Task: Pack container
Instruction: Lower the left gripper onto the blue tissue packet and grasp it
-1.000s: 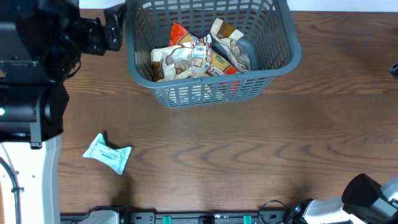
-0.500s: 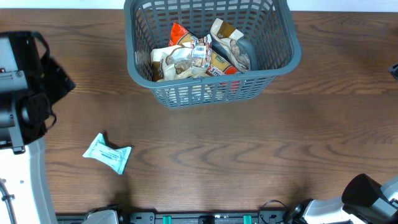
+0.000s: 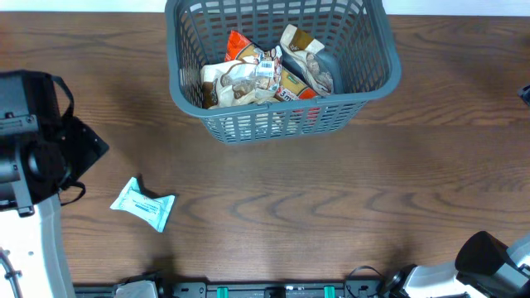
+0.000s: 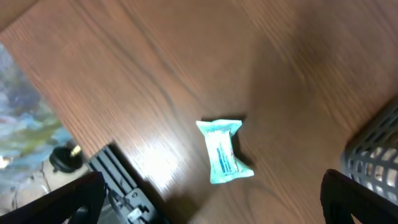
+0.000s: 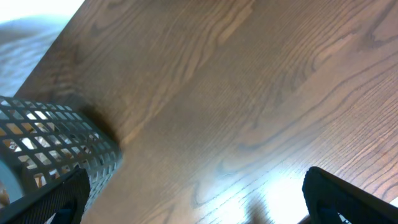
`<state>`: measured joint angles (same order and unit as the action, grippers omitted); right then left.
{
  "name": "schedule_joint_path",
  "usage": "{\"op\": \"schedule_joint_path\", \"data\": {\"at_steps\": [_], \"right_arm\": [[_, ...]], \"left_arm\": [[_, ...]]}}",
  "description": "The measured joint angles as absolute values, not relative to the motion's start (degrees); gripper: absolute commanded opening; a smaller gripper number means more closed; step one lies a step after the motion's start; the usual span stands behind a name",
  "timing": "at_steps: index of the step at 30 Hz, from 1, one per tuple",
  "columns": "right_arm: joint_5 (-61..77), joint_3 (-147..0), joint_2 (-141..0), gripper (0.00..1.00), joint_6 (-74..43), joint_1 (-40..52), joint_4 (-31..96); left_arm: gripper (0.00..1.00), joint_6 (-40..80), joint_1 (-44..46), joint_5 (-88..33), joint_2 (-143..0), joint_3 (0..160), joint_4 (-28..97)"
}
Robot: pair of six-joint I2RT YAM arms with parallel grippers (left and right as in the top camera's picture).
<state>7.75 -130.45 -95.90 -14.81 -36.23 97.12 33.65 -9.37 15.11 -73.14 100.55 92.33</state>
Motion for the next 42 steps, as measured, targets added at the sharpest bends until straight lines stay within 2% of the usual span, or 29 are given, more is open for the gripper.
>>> {"op": "schedule_joint_path", "data": {"at_steps": [10,14,20,26,42], "right_arm": [[7.77,-130.45,-95.9,0.99,-14.81,-36.23,97.12],[7.75,-130.45,-95.9,0.99,-14.81,-36.23,97.12],[7.77,-130.45,-95.9,0.99,-14.81,-36.23,97.12],[7.77,-130.45,-95.9,0.99,-14.81,-36.23,97.12],[7.77,-130.45,-95.9,0.99,-14.81,-36.23,97.12]], "left_arm": [[0.99,57.43,-10.04,15.09,-72.64,82.5,91.2],[0.99,61.91,-10.07,9.54,-72.75,73.8,79.77],[0.99,63.09,-10.09,3.11,-72.82,62.22,68.75],[0.99,63.22,-10.09,-1.67,-72.82,52.69,65.08],[0.98,58.22,-10.09,-4.21,-72.82,41.04,50.43]]}}
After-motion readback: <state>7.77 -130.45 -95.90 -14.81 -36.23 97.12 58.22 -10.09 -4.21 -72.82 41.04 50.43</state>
